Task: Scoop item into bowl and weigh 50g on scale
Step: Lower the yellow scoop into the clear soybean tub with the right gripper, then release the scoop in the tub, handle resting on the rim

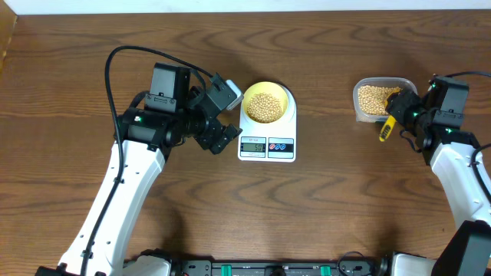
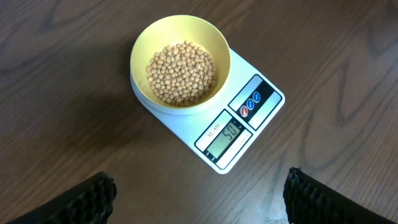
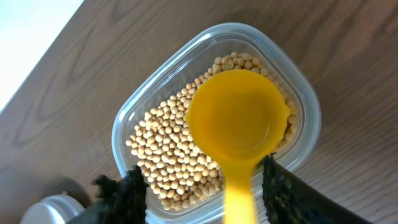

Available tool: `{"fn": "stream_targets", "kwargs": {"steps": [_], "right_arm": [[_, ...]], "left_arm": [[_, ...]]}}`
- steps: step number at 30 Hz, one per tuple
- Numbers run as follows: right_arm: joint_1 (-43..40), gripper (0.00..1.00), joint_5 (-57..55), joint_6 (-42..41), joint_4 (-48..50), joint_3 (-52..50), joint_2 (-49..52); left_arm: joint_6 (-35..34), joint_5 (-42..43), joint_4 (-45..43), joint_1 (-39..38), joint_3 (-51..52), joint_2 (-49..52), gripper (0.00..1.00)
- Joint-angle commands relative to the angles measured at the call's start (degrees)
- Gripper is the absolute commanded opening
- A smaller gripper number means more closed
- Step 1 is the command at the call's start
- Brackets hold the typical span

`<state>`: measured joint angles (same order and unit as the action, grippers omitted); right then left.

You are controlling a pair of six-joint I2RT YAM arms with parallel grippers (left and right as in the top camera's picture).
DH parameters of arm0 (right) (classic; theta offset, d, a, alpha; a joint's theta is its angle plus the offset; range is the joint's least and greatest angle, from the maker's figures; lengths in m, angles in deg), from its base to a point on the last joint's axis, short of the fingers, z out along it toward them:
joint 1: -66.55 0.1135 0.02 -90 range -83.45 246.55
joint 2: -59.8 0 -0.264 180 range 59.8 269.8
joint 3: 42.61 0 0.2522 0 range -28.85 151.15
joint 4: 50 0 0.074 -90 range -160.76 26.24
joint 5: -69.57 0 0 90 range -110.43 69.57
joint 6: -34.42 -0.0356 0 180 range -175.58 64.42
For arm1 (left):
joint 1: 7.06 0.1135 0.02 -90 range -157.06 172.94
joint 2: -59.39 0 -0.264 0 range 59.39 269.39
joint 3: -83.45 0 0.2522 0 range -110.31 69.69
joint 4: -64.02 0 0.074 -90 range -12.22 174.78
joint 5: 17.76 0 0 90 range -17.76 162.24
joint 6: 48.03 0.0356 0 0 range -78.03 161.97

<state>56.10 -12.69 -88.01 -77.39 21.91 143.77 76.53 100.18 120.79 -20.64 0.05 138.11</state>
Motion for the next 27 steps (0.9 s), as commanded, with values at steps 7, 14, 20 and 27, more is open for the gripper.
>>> {"fn": "stream_targets", "kwargs": {"steps": [7, 14, 20, 27], "right_arm": [[0.37, 0.99, 2.34, 8.07, 0.13, -0.28, 0.02], [0.39, 0.99, 6.01, 16.41, -1.05, -0.17, -1.18], [0.39, 0.99, 5.66, 23.78, -5.64, -0.13, -5.11], [0.39, 0.99, -1.44, 26.95, -12.5, -0.13, -13.22]], "left_arm": [[0.57, -0.35, -0.17, 0.28, 0.98, -0.39, 0.88], [0.57, -0.35, -0.17, 0.28, 0.98, -0.39, 0.88], [0.59, -0.35, -0.17, 0.28, 0.98, -0.39, 0.88], [0.59, -0.35, -0.17, 0.28, 0.98, -0.39, 0.88]]}}
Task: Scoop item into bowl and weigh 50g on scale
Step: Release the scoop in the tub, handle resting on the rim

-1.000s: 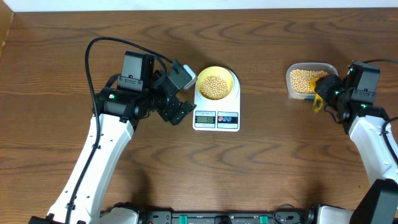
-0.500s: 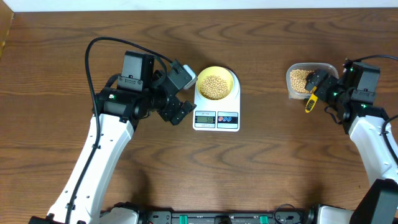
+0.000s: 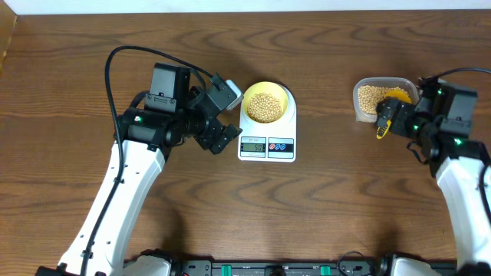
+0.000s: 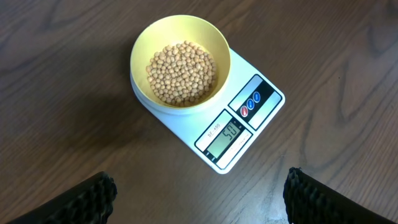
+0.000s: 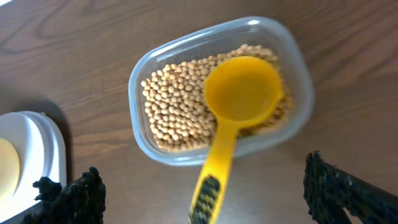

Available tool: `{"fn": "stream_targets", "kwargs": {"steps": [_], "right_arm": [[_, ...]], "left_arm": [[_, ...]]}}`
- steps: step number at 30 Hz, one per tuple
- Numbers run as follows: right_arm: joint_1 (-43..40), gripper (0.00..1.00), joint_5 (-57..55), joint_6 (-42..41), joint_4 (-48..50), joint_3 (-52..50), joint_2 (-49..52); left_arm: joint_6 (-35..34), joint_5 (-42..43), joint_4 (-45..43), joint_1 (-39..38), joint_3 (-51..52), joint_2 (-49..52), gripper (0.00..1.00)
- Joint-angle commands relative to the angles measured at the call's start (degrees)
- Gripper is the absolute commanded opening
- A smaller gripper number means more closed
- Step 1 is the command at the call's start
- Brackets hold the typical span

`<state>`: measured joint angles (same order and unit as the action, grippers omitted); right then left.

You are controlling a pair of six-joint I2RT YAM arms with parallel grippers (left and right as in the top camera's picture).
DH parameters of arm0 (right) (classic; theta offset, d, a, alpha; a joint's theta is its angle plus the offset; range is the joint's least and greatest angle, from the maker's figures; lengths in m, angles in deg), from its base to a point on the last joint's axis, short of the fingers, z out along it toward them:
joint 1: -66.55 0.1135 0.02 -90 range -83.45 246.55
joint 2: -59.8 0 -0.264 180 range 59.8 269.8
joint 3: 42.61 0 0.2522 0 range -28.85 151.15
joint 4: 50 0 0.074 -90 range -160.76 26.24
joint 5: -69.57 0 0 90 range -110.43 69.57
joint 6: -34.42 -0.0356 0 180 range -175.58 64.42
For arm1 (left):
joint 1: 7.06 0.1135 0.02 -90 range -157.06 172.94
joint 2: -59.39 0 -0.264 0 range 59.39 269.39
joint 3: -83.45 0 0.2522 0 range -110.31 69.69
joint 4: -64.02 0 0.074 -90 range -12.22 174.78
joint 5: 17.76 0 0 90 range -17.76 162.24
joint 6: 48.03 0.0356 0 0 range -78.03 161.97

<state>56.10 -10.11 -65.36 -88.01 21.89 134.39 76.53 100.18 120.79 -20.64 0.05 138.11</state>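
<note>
The yellow bowl [image 4: 180, 62] holds tan beans and stands on the white scale [image 4: 249, 121], whose display [image 4: 229, 132] reads about 50. My left gripper [image 4: 199, 196] hovers open on the near side of the scale, with nothing between its fingers. At the right, the clear container [image 5: 221, 93] of beans holds the yellow scoop [image 5: 244, 93]; its cup lies on the beans and its handle leans out over the rim. My right gripper [image 5: 211, 196] is wide open, with the handle's end between the fingers and touching neither.
The overhead view shows the scale [image 3: 267, 142] at mid-table, the container [image 3: 371, 98] to its right and both arms on dark wood. The left arm's cable [image 3: 115, 69] loops at the back left.
My right gripper's fingers stood close around the scoop's handle, with the cup above the beans. Now they are spread wide and farther back, and the scoop rests in the container. The left arm has not moved.
</note>
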Motion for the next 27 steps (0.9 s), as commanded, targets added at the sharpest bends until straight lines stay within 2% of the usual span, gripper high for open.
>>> {"fn": "stream_targets", "kwargs": {"steps": [1, 8, 27], "right_arm": [[0.39, 0.99, -4.11, 5.99, -2.71, -0.11, -4.98], [0.39, 0.99, -12.66, 8.79, -5.84, -0.11, -11.13], [0.39, 0.99, -12.55, 8.59, -8.79, -0.13, -9.97]], "left_arm": [[0.57, -0.35, -0.17, 0.28, 0.98, -0.39, 0.88], [0.57, -0.35, -0.17, 0.28, 0.98, -0.39, 0.88], [0.59, -0.35, -0.17, 0.28, 0.98, -0.39, 0.88]]}}
